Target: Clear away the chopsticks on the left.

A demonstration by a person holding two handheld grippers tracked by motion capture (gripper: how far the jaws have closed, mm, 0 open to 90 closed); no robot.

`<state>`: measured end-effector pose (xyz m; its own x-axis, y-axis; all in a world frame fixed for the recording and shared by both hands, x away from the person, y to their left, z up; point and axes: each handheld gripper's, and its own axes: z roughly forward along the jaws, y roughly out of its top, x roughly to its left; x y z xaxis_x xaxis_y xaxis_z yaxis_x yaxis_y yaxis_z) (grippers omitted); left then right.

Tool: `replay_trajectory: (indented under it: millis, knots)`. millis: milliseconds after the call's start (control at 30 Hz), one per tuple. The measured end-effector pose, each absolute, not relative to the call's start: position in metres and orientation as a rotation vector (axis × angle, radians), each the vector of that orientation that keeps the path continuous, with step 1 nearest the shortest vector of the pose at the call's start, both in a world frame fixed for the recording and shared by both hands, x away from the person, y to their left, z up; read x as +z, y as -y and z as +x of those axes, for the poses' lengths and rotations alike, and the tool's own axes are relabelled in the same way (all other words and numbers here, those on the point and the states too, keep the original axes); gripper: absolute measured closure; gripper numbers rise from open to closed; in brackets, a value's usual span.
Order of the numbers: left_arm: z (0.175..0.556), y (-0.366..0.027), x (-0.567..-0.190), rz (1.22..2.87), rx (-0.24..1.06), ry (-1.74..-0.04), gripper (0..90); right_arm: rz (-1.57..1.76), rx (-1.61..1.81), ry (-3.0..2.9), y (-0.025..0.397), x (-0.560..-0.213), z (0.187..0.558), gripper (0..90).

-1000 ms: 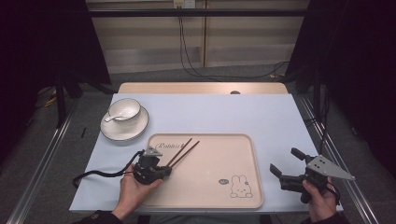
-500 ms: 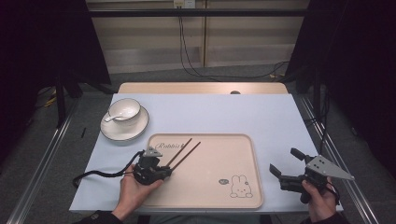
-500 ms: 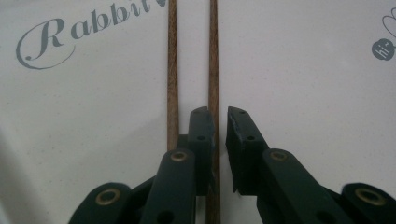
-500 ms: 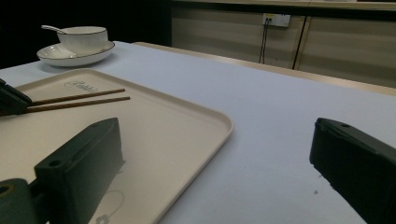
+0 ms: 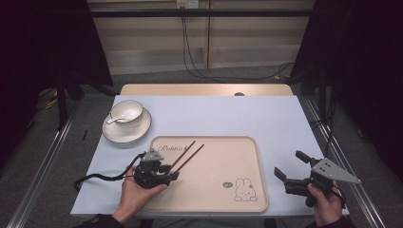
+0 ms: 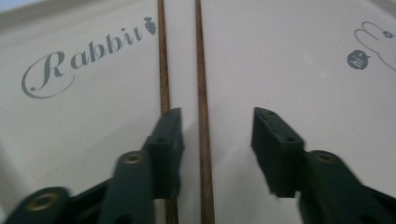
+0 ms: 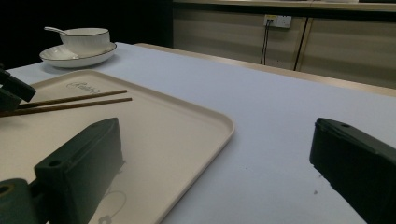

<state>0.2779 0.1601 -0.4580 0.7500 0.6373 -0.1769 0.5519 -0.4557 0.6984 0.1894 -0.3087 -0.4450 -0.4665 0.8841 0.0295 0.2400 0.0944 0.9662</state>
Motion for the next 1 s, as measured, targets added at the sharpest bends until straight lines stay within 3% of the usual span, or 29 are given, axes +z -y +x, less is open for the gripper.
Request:
replay_trajectory:
  millis: [67,167,200,300,400,500,733,833,1000]
  knots:
    - [0.278,-0.161,-0.456,2.150,0.139,-0.866,40.3,1.098,1.399,-1.785,0.309,-0.445,0.190,2.2]
    - [0.278,-0.163,-0.452,2.136,0.148,-0.841,21.5,1.098,1.402,-1.782,0.309,-0.445,0.190,2.2]
    - [0.277,-0.163,-0.450,2.135,0.170,-0.836,21.5,1.098,1.402,-1.782,0.309,-0.445,0.190,2.2]
    - [0.278,-0.167,-0.445,2.133,0.193,-0.820,9.2,1.099,1.405,-1.781,0.309,-0.445,0.189,2.2]
    - [0.278,-0.172,-0.440,2.128,0.156,-0.769,2.4,1.101,1.405,-1.779,0.309,-0.445,0.189,2.2]
    - [0.275,-0.177,-0.435,2.116,0.153,-0.713,3.3,1.110,1.410,-1.767,0.308,-0.445,0.189,2.2]
    - [0.270,-0.201,-0.424,2.057,0.375,-0.739,3.2,1.114,1.399,-1.764,0.309,-0.445,0.189,2.2]
    - [0.270,-0.217,-0.428,1.988,0.325,-0.771,2.8,1.116,1.399,-1.764,0.309,-0.445,0.189,2.2]
    - [0.267,-0.239,-0.423,1.947,0.457,-0.789,2.3,1.118,1.399,-1.760,0.309,-0.445,0.189,2.2]
